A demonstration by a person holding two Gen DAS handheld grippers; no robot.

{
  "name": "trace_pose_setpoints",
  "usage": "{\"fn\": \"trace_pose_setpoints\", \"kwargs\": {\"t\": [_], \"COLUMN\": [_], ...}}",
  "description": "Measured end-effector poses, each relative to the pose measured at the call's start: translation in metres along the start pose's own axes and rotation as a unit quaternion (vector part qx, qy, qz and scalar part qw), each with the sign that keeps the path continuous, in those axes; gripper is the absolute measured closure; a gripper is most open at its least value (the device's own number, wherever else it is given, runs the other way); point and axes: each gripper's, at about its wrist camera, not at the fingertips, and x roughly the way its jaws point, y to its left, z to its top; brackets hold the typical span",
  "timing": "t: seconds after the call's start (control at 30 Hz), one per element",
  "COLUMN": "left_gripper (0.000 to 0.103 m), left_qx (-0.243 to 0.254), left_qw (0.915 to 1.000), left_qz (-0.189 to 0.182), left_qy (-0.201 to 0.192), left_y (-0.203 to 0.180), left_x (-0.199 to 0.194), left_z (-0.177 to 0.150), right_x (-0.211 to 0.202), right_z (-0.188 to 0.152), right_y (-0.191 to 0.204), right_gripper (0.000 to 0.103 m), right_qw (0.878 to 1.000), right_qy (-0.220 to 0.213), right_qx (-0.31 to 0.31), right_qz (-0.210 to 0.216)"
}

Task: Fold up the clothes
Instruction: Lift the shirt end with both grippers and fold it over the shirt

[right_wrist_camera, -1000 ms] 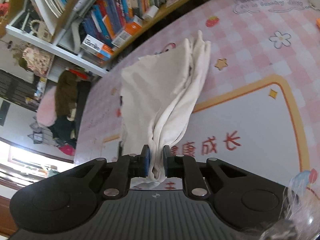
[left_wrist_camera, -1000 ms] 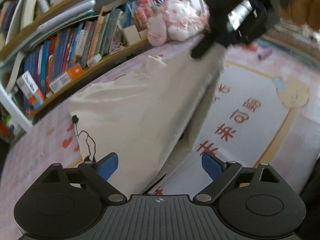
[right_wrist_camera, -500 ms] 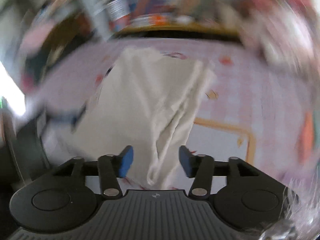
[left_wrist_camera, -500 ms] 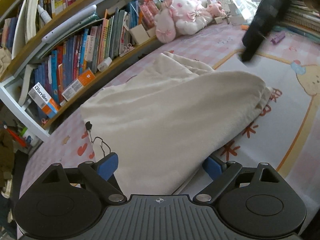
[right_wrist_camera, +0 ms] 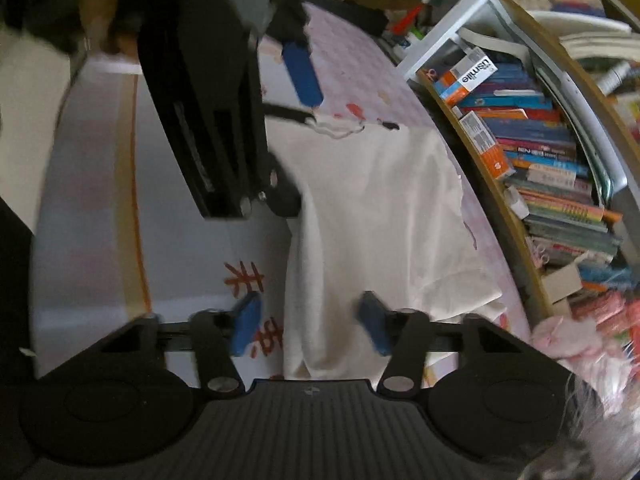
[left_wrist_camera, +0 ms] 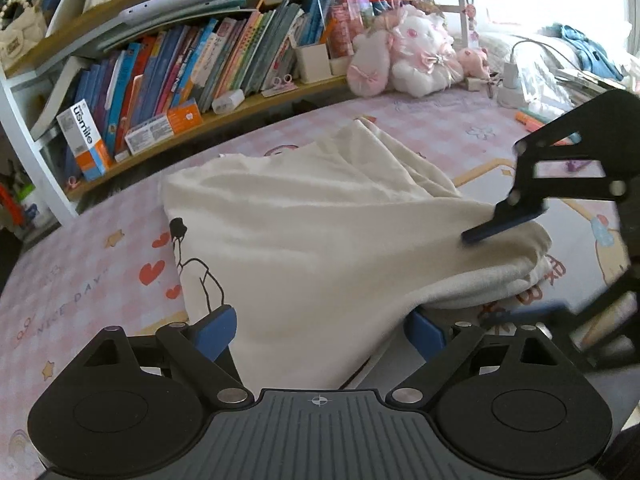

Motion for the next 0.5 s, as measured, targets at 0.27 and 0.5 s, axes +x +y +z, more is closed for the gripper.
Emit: {"fn": "trace_pose_setpoints", "kwargs": {"t": [0.27,0.5], "left_gripper": [0.032,0.067], "left_qx": [0.099,0.154], "left_qw": [0.9944,0.9818], "left_qz": [0.035,0.106], "left_qy": [0.015,0.032], "left_y": [-0.022,-0.019], "left_x": [-0.003,-0.001], "left_z": [-0.018,-0.034], "right_x": [-0.015,-0.021], "right_z": [0.025,0.032], "right_y": [-0.035,-0.048], "right_gripper": [0.096,0.096], "right_qw": [0.999,0.999], "right_qy": [-0.018,-0.021], "right_qx": [0.027,0.018], "right_qz": [-0.023,-0.033]}}
